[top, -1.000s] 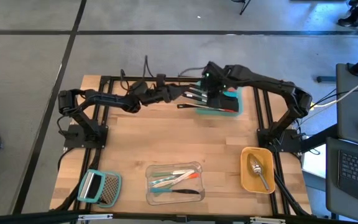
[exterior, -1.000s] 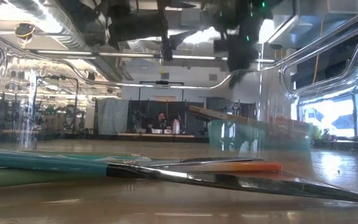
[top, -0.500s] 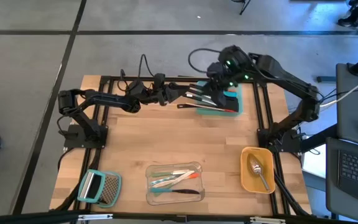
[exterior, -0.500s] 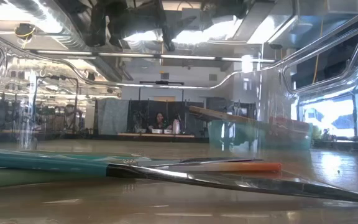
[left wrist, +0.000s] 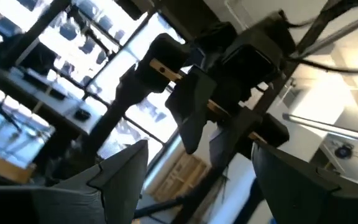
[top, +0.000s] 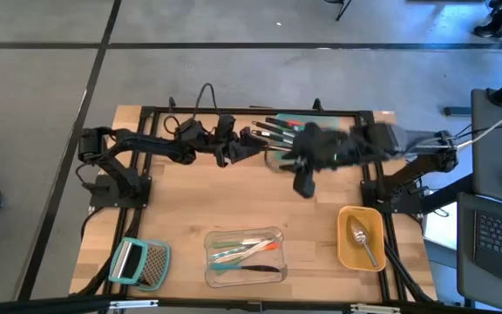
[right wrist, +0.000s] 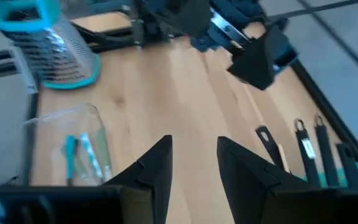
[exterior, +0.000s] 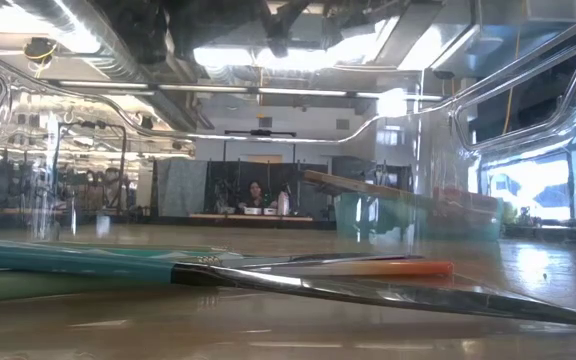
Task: Pick & Place Kitchen Items
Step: Return to Home Position
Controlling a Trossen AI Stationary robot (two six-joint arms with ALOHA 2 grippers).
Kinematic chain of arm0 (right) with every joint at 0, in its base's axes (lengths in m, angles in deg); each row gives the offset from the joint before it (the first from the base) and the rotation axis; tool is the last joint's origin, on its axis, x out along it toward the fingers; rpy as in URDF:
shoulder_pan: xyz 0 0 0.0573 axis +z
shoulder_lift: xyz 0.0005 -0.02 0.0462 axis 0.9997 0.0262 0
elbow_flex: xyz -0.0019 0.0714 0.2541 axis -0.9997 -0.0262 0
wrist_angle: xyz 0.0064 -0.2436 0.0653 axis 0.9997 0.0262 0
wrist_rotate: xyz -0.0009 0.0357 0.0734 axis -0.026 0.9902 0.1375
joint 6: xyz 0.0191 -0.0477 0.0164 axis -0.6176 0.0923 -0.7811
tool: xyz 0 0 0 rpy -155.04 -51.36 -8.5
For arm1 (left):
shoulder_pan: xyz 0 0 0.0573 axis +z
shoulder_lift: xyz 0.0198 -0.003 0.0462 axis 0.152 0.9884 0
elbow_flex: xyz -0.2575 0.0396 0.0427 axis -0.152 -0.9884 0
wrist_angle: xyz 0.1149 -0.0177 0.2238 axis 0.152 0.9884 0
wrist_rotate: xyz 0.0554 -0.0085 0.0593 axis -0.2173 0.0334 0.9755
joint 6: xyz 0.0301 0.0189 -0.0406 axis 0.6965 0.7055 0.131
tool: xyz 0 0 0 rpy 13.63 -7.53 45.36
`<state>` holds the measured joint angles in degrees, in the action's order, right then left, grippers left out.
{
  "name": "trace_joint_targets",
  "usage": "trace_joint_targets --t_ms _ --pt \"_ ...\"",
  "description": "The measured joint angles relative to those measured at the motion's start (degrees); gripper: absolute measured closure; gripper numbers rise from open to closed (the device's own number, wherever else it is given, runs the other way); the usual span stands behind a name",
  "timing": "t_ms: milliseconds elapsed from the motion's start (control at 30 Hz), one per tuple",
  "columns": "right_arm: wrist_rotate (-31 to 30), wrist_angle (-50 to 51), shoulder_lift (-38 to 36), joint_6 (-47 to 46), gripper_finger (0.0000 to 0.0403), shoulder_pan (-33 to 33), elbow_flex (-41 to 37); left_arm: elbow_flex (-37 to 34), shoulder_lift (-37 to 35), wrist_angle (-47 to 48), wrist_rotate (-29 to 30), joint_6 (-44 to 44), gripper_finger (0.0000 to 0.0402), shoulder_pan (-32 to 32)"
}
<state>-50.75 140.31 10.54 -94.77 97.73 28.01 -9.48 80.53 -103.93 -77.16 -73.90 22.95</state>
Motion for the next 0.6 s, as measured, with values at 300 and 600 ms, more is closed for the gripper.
trace_joint_targets --t_ms 300,600 --pt "-15.8 -8.53 -6.95 -9.77 0.0274 13.54 -17.18 0.0 0.0 3.85 -1.53 -1.68 0.0121 -1.47" --pt "-18.81 -31.22 -26.26 -17.22 0.0274 16.38 -49.48 0.0 0.0 7.85 -0.66 -1.7 0.0121 -0.97"
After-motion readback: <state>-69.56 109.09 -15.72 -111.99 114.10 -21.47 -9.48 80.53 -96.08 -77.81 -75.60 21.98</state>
